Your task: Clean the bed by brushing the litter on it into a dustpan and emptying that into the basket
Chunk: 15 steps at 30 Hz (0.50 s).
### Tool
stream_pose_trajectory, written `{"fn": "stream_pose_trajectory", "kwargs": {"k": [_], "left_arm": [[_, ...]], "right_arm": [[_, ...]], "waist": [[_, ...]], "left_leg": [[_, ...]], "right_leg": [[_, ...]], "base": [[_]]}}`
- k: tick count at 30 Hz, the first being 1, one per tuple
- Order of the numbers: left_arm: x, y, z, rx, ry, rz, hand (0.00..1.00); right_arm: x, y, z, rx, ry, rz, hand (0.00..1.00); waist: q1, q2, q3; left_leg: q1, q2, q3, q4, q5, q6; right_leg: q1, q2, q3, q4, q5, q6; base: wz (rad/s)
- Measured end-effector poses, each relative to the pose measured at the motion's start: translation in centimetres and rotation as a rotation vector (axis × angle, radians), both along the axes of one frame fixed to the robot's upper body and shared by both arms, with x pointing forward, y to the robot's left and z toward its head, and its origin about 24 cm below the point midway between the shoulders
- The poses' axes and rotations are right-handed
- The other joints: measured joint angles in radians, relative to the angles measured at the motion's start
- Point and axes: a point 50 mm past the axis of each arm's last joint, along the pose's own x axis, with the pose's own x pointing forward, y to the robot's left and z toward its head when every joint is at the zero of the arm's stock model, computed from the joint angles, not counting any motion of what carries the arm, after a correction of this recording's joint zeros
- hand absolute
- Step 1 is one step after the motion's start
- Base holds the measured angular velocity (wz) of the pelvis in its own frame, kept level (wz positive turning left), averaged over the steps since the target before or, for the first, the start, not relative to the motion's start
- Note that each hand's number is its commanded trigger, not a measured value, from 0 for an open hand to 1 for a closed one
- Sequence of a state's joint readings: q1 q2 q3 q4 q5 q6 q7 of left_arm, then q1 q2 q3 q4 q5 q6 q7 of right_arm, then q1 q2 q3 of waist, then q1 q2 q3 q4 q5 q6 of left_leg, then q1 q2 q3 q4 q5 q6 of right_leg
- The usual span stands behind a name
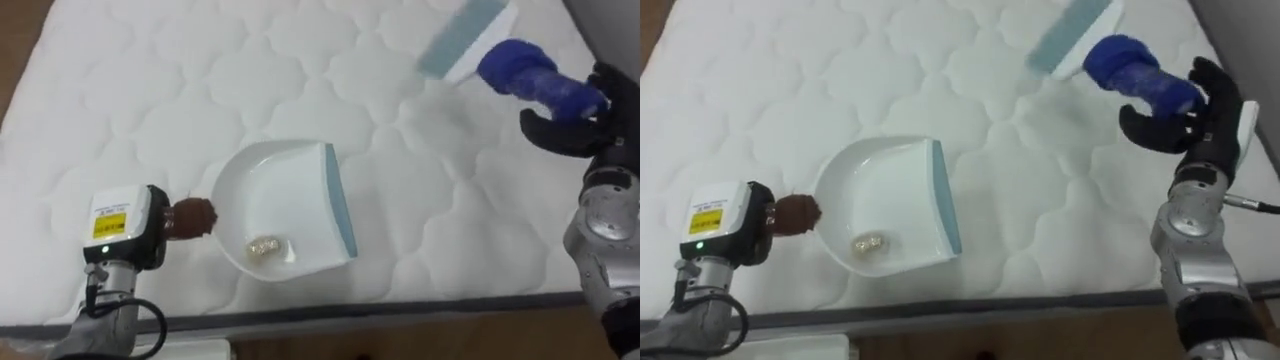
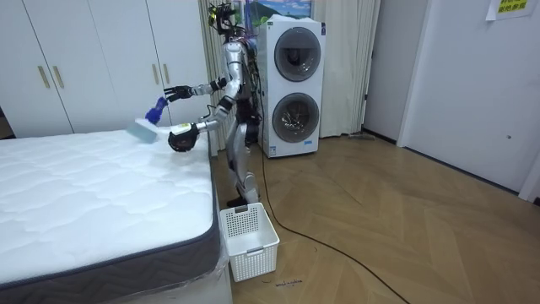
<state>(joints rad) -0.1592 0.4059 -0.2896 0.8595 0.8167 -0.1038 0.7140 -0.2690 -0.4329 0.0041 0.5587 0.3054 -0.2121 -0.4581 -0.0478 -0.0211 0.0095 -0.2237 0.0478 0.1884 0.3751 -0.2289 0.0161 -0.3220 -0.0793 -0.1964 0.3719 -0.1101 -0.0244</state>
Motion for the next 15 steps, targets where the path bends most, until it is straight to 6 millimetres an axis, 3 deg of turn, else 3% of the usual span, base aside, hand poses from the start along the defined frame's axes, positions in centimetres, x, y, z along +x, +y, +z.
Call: {"fn": "stream_pose_trajectory", "kwargs": {"k": [7,11,15], "left_arm": [[-0.6,-0.1,0.5,-0.036,-0.047,0.018,1.0],[-0.7,-0.3,1.1,-0.083,-0.088,0.018,1.0],[-0.7,-0.1,1.1,-0.127,-0.095,0.053,1.0]], "right_arm": [[-1.4,0.2,-0.9,0.01,0.009,-0.027,0.0],[-3.0,1.1,-0.4,-0.067,-0.025,-0.02,0.0],[-3.1,1.9,0.8,-0.07,-0.094,-0.013,0.0]], "waist": [[0.024,0.009,-0.0039],[-0.012,0.016,-0.0079],[-0.007,0.016,-0.0082]], "left_leg": [[0.074,-0.003,-0.008,-0.051,0.0,0.001],[0.091,-0.028,-0.105,-0.074,0.006,0.004],[0.118,-0.044,-0.171,-0.073,0.009,0.001]], "right_leg": [[0.068,0.002,0.006,-0.025,-0.002,0.013],[0.123,-0.009,0.002,-0.029,-0.033,0.032],[0.187,-0.006,0.002,-0.045,-0.051,0.041]], "base": [[0.01],[0.64],[0.52]]}}
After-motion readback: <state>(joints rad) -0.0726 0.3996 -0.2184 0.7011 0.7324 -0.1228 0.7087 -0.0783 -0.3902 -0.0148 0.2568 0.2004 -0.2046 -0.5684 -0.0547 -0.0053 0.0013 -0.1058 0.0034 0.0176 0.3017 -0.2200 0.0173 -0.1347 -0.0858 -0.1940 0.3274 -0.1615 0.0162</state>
